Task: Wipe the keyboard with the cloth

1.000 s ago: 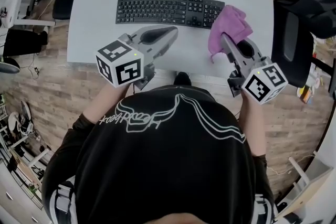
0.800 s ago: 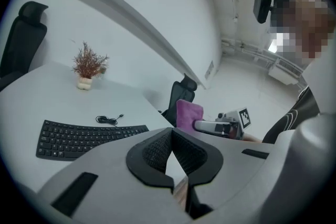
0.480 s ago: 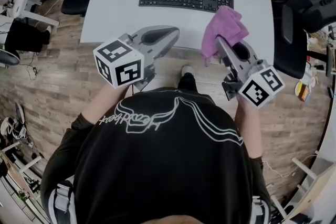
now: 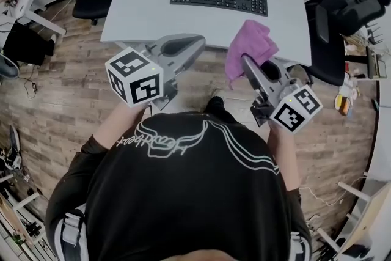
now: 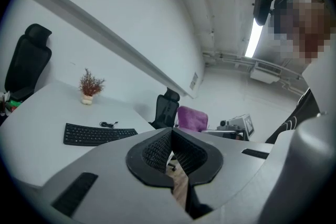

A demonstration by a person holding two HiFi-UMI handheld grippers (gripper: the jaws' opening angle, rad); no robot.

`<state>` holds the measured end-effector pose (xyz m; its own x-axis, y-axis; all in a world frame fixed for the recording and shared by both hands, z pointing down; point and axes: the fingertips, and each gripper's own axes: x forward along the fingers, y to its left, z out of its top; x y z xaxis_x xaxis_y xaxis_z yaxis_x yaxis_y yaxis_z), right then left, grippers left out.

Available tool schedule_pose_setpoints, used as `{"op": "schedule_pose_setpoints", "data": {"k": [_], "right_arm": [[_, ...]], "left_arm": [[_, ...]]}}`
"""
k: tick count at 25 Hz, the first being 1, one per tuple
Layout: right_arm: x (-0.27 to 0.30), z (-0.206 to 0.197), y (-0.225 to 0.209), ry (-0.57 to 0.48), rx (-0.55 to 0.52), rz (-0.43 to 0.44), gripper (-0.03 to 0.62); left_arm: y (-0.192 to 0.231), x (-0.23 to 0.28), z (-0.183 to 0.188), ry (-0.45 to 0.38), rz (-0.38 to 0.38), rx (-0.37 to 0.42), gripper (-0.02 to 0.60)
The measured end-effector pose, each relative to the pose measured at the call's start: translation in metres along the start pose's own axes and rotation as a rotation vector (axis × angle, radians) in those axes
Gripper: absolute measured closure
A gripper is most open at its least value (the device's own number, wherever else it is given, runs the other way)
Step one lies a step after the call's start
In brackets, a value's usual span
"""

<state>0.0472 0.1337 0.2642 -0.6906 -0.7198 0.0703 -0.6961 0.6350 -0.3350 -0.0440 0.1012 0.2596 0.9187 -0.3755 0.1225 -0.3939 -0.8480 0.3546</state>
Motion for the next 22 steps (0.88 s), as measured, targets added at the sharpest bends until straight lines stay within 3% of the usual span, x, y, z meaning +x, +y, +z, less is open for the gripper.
{"op": "schedule_pose_setpoints", "data": {"k": [11,22], "right_arm": [[-0.019,0.010,0.009,0.026,-0.026,0.041,0.530],[-0.022,0.007,0.008,0.088,-0.031,0.051,0.530]], "left_arm": [[-0.030,-0.003,0.018,-0.041,0.025,0.036,0.575],[-0.032,0.000,0.011,-0.023,0.059,0.033,0.575]]}}
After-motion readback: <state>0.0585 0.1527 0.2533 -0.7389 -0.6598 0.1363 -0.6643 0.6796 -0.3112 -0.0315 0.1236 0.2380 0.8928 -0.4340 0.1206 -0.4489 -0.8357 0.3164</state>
